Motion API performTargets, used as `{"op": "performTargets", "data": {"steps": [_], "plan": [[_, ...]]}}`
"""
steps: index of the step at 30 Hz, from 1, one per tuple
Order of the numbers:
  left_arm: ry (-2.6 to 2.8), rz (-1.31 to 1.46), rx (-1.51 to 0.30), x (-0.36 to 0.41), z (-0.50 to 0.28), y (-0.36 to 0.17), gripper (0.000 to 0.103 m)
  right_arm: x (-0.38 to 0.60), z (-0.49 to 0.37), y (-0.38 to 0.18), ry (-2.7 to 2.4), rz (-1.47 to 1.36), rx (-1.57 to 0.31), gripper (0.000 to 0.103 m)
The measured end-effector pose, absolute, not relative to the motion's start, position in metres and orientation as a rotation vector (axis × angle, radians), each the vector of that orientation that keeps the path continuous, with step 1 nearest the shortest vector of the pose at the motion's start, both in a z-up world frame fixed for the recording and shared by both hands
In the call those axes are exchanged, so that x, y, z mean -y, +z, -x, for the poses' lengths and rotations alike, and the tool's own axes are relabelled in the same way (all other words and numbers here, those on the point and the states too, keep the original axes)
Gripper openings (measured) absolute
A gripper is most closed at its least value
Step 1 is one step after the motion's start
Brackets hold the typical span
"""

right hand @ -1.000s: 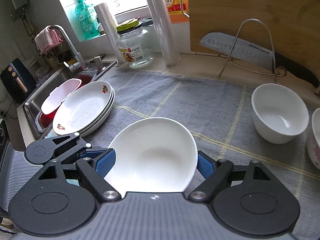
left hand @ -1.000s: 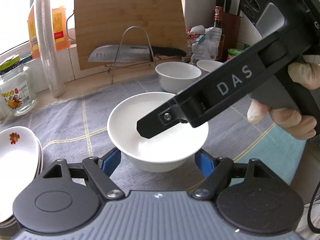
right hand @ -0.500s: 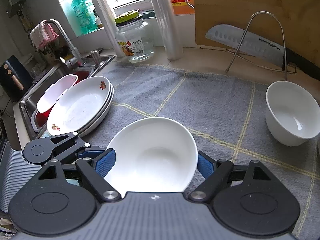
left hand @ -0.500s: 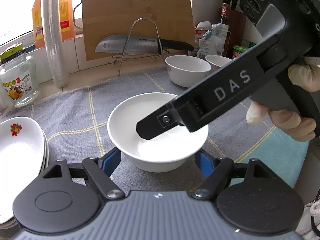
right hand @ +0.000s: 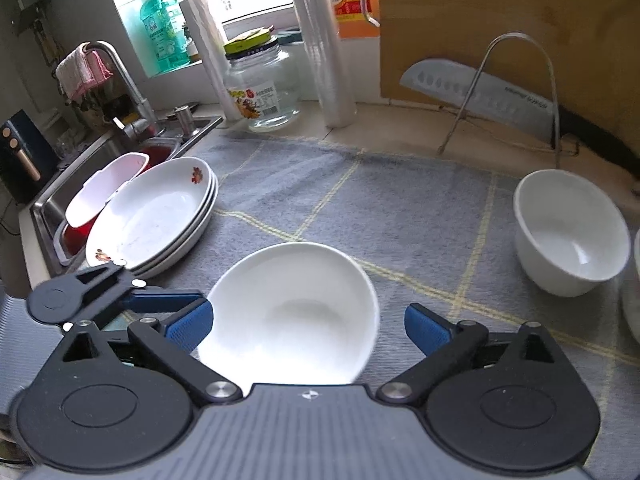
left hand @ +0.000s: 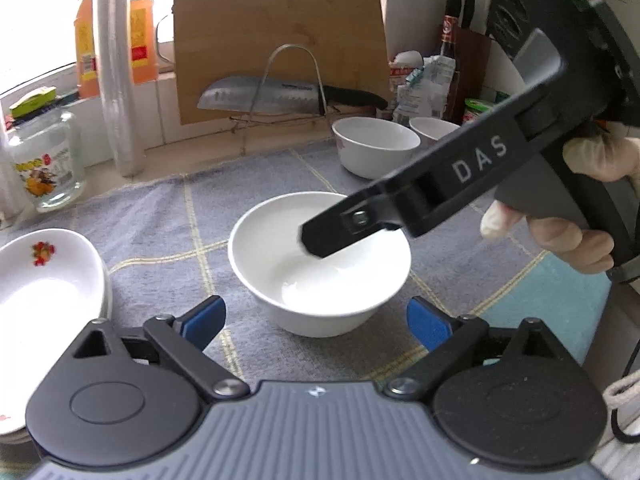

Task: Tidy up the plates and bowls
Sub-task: 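Lower the white bowl beside the plates and open both tools, then move both tools to the second plain white bowl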

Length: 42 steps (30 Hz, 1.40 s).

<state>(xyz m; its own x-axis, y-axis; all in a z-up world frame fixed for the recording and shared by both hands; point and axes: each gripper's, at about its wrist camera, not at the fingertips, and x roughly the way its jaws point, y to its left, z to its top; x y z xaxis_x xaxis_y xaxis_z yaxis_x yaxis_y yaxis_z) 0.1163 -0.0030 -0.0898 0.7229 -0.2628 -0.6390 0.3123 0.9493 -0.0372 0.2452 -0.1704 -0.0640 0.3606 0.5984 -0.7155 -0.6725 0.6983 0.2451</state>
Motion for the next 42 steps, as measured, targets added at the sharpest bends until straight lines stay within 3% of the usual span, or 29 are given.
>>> {"op": "performTargets", "data": {"steps": [19,42], "plan": [[-0.173,0.042,-0.665,0.045,-0.136,-0.049,0.1,0.261,-0.238,-0.063,0.558,0.211,-0.717,0.103],[-0.281,-0.052,-0.761,0.105,-0.266,-0.013,0.1,0.274,-0.282,-0.082,0.447,0.184,-0.661,0.103]]}}
